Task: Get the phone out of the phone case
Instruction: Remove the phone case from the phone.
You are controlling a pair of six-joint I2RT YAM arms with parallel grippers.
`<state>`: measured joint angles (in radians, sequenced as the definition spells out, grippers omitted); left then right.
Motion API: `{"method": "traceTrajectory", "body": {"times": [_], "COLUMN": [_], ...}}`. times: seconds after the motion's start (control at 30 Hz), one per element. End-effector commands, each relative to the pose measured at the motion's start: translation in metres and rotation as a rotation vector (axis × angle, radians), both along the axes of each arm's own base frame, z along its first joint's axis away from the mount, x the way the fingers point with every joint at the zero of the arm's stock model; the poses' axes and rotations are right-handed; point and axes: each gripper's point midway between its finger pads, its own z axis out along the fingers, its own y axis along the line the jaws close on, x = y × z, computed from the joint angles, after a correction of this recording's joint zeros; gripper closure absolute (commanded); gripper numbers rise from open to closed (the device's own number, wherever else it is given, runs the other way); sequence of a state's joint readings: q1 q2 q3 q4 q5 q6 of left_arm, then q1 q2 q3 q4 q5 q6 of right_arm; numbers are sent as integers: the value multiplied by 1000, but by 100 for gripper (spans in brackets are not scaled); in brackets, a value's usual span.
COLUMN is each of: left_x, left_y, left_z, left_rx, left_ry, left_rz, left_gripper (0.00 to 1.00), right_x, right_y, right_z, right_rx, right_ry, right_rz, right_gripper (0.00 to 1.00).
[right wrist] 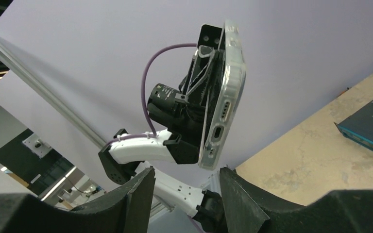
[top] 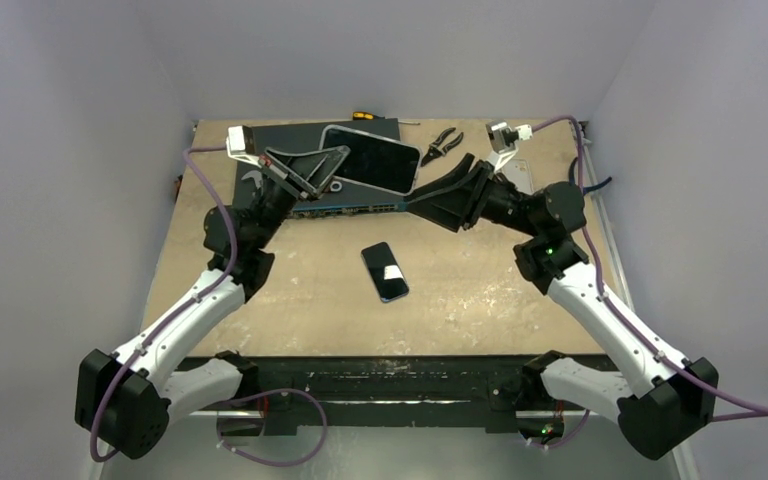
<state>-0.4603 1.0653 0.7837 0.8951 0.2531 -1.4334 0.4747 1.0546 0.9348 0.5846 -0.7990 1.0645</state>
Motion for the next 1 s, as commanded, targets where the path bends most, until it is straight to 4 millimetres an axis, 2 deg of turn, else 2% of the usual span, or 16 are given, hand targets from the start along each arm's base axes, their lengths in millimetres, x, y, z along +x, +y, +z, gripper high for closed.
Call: {"method": "traceTrajectory", "body": {"times": [0.0,0.17,0.3,0.37,0.43,0.5,0.63,0.97], "left_x": [-17,-15,-13,-10,-6,-2,5,19], "left_y": [10,8,5,3,0,-4,-13,-38], "left_z": [42,38,35,31,26,20,9,-34], "left_rx": [-100,-93,-90,-86,-76,-64,-31,82], "left_ry": [-71,-56,-39,-20,6,34,82,229], "left_rz": [-32,-41,-58,-66,-74,-85,-113,-201], "left_gripper": [100,100,100,100,100,100,100,100], "right_x": [2,2,0,-4,-8,-9,-11,-41], "right_y": [0,8,10,9,9,8,8,10], "right_z": [35,37,41,45,49,51,57,100], "right_rx": [63,51,44,49,51,40,18,13], "right_ry": [-87,-92,-110,-131,-156,-172,-213,-482], "right_rz": [-10,9,5,7,11,6,-33,-108], "right_gripper": [47,58,70,72,67,67,84,98]}}
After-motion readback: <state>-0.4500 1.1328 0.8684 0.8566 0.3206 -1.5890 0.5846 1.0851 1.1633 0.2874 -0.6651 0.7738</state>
